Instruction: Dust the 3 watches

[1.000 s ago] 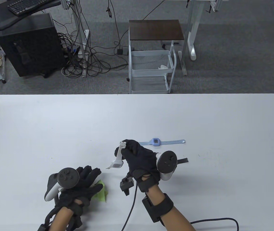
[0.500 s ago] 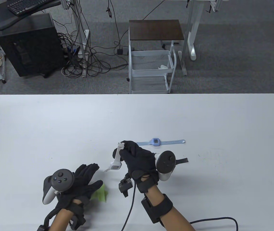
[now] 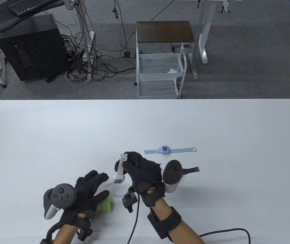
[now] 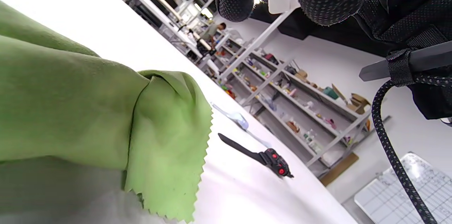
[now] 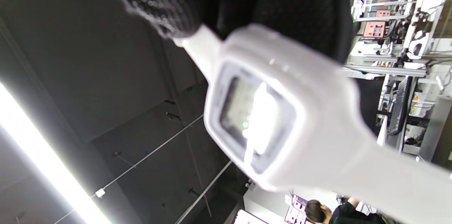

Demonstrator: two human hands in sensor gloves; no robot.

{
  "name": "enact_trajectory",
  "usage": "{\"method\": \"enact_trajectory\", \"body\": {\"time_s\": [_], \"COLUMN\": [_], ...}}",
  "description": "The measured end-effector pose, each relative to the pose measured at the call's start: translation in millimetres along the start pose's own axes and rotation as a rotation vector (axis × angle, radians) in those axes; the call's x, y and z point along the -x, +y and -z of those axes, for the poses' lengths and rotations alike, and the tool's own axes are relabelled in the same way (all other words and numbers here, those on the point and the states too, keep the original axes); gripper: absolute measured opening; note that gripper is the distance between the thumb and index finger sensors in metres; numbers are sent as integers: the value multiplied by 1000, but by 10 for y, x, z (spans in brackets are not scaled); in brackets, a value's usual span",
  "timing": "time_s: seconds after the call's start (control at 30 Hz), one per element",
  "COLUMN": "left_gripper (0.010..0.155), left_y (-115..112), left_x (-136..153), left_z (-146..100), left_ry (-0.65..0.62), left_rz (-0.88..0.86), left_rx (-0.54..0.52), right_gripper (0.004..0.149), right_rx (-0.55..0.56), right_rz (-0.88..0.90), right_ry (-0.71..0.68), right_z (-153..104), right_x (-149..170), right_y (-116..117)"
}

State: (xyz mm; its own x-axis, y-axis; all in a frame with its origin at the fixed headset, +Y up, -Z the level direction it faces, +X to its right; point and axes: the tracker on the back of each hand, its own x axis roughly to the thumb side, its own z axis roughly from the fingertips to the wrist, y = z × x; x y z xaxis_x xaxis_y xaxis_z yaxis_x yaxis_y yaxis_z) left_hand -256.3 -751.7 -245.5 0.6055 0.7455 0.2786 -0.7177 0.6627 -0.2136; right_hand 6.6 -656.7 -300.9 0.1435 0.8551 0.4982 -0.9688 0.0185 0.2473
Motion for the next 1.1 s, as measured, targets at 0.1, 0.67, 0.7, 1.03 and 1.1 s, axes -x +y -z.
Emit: {"method": "enact_trajectory", "body": {"time_s": [0.1,0.67,0.7,1.03,1.1], "left_gripper": [63,44,43,44,44], "left_y": [-3,-9,-9,58,87], "left_x": [-6,-51,-53,-85,-93], "left_z": [-3,-22,-23,-64,-71], "left_ry": [-14,-48,-49,-67,-67], "left_rz": [2,-16,-18,-136,-175], "left_rx": [-10,-21,-20,-81,-106], "right_gripper": [43,43,43,44,45], "right_rx": [-7,79,87,221,246], "right_rz": [12,28,31,66,65], "right_ry": [8,10,11,26,31], "right_z": [-12,-50,-52,-54,-64], "right_x": [8,45,50,89,94], "right_y": [26,-10,-16,-237,-299]}}
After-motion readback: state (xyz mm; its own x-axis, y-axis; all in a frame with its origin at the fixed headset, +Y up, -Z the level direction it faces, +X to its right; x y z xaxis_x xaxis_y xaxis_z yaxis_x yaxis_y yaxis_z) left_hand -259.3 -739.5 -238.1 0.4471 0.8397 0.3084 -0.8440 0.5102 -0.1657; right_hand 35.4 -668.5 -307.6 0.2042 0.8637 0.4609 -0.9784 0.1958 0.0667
